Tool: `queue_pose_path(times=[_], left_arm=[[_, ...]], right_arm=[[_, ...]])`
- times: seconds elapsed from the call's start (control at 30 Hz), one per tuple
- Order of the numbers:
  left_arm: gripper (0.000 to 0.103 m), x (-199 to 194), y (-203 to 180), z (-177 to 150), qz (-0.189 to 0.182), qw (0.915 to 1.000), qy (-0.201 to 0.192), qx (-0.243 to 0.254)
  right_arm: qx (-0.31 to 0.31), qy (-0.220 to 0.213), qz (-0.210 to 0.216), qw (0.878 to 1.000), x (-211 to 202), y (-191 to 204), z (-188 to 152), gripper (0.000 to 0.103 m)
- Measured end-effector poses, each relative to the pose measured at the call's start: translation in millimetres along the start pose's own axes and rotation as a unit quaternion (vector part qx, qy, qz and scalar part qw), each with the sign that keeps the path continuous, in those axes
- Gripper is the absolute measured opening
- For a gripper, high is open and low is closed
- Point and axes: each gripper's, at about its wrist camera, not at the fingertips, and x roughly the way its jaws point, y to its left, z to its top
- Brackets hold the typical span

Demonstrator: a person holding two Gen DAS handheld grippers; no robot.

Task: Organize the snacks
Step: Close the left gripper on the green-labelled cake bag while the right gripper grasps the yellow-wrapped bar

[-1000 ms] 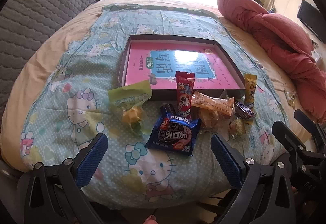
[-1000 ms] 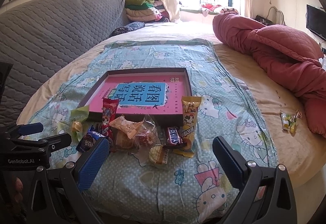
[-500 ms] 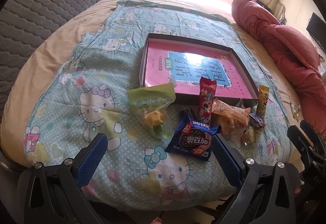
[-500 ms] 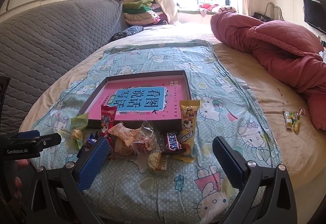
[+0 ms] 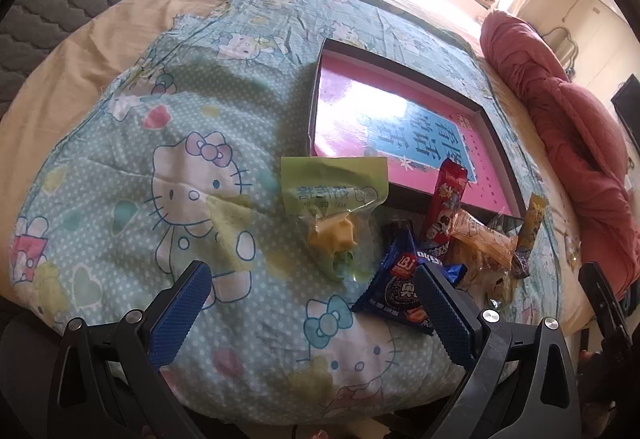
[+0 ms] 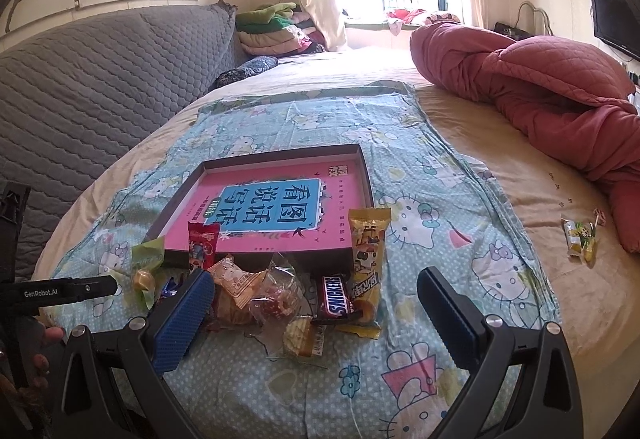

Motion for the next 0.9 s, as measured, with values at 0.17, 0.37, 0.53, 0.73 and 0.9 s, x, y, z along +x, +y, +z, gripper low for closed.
queue_pose_path(times=[0.17, 0.37, 0.53, 0.73, 0.9], left_arm=[[0.101, 11, -1, 4, 0.011, 0.9999, -0.007, 0.003], [0.101, 29, 0, 8, 0.02, 0.9998, 0.006, -0.005], [0.101, 35, -3, 9, 0.018, 0.9998, 0.008, -0.001], [0.101, 43, -2, 12, 0.013, 0.9996, 0.018, -0.018], [0.101, 52, -1, 16, 0.024, 0.9991, 0.024, -0.023]], right_arm=[[0.022, 0.011, -0.006, 1.0, 15, -10, 1, 0.102], [0.043, 0.027, -0.029, 0.998, 39, -27, 0, 0.102], [0.058, 0.045, -0.041, 0.996, 58, -40, -2, 0.102], [0.079, 0.058, -0.028, 0.995, 68, -49, -6, 0.102], [0.069, 0.054, -0.041, 0.995, 73, -53, -5, 0.102]])
